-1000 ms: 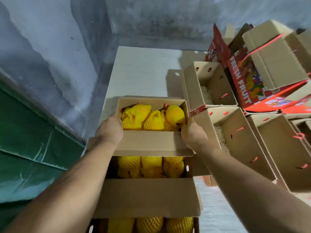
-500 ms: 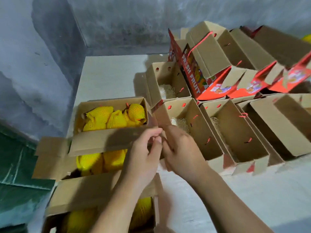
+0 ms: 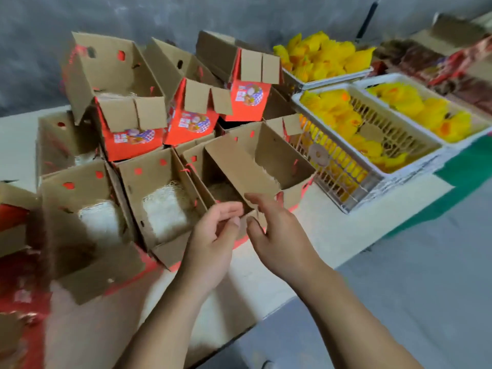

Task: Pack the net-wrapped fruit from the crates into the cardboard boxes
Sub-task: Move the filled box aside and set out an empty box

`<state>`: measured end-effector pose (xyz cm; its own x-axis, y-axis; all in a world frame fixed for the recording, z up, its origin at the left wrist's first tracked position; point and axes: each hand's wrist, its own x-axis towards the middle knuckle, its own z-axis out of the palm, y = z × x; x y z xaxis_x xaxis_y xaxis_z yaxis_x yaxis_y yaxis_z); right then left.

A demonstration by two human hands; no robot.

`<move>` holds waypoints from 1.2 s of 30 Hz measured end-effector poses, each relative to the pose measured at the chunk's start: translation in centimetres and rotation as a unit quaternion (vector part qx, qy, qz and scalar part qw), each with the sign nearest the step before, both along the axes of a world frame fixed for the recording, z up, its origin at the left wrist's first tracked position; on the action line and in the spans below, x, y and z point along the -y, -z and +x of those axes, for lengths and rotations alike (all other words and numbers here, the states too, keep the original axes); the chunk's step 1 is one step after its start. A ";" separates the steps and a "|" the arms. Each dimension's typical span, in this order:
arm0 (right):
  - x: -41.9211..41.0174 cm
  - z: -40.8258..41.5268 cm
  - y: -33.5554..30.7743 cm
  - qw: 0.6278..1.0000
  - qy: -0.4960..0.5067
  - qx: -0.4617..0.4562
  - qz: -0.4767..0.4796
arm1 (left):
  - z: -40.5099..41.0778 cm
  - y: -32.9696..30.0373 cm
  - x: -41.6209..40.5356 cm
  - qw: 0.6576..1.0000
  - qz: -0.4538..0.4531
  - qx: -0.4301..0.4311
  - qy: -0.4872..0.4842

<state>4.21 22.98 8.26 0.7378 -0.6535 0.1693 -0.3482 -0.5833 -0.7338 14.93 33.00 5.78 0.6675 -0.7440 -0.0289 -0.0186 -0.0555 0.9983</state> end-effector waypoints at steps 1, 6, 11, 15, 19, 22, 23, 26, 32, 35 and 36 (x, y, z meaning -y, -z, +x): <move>1.6 -1.3 0.0 1.000 0.008 -0.012 -0.001 | -1.0 -0.1 1.4 1.000 0.006 0.000 0.000; 8.2 -3.9 0.8 0.999 0.009 -0.036 0.018 | -3.0 -0.5 7.8 1.000 0.022 0.003 0.009; 13.7 -1.8 2.9 0.997 0.013 -0.077 0.029 | -2.0 0.8 13.3 0.999 0.045 -0.015 0.019; 17.3 -0.2 4.7 0.989 -0.025 -0.140 0.047 | -1.6 2.8 16.3 0.997 0.067 -0.025 0.004; 20.7 0.2 6.7 0.958 -0.123 -0.254 0.055 | -2.4 4.6 17.7 0.991 0.120 -0.042 -0.044; 22.7 -0.1 8.4 0.930 -0.183 -0.318 0.008 | -2.9 5.7 18.2 0.983 0.167 0.023 -0.074; 23.4 -0.4 8.8 0.930 -0.183 -0.318 -0.008 | -3.0 5.9 18.5 0.977 0.185 0.057 -0.089; 26.5 -1.9 9.3 0.938 -0.166 -0.303 -0.034 | -3.9 6.0 19.5 0.964 0.215 0.075 -0.136; 33.2 -4.5 9.0 0.942 -0.183 -0.277 -0.049 | -7.0 6.7 21.7 0.918 0.280 0.179 -0.215; 36.3 -6.2 9.1 0.945 -0.174 -0.276 -0.032 | -7.9 6.9 22.2 0.911 0.271 0.215 -0.226; 36.8 -6.8 9.1 0.945 -0.182 -0.271 -0.022 | -8.2 6.9 22.3 0.915 0.278 0.208 -0.208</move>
<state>-2.55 -13.84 -0.86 0.8987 -0.3404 -0.2765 -0.4358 -0.7633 -0.4770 6.70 10.74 -1.12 0.9284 -0.3715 -0.0049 -0.2523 -0.6402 0.7256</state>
